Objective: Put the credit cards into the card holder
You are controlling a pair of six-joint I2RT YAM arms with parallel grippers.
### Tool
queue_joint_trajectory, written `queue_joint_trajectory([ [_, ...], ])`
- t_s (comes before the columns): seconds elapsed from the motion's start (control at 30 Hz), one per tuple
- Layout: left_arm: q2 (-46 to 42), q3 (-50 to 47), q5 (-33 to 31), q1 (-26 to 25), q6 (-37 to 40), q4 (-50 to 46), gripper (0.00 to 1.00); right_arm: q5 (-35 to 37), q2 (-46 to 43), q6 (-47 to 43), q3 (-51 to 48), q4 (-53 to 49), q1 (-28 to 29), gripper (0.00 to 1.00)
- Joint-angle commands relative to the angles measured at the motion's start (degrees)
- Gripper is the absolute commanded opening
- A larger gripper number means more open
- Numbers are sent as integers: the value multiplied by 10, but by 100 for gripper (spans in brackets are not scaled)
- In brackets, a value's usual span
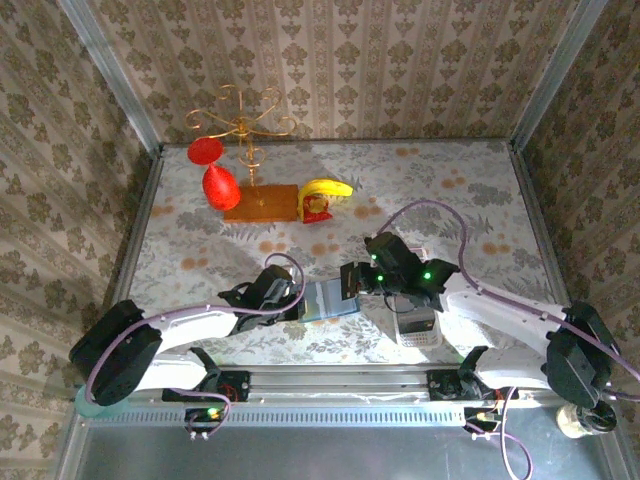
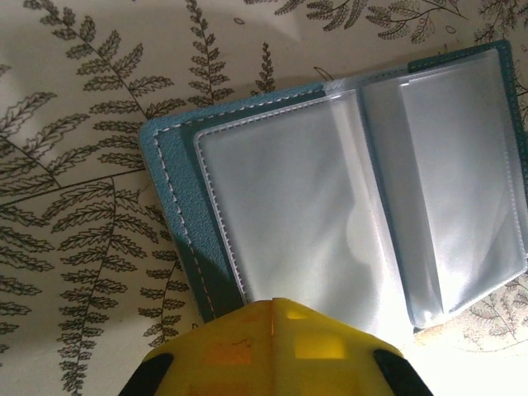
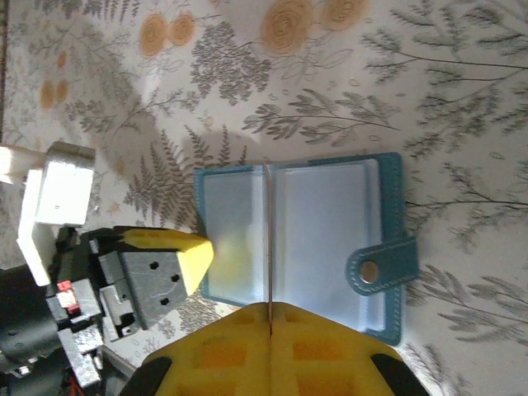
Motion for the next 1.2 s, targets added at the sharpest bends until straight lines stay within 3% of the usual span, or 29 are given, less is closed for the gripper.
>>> queue_joint_trajectory([
  [0.0,0,-19,-9,1,-17,11,0,-27,25,7,15,51,11,0],
  [0.63,-6,-38,-22,-6,-16,-5,0,-61,160,51,-15,163,19,0],
  [1.17,5,-36,-36,-22,-25,-1,0,-79,178,86,-55,223,16,0],
])
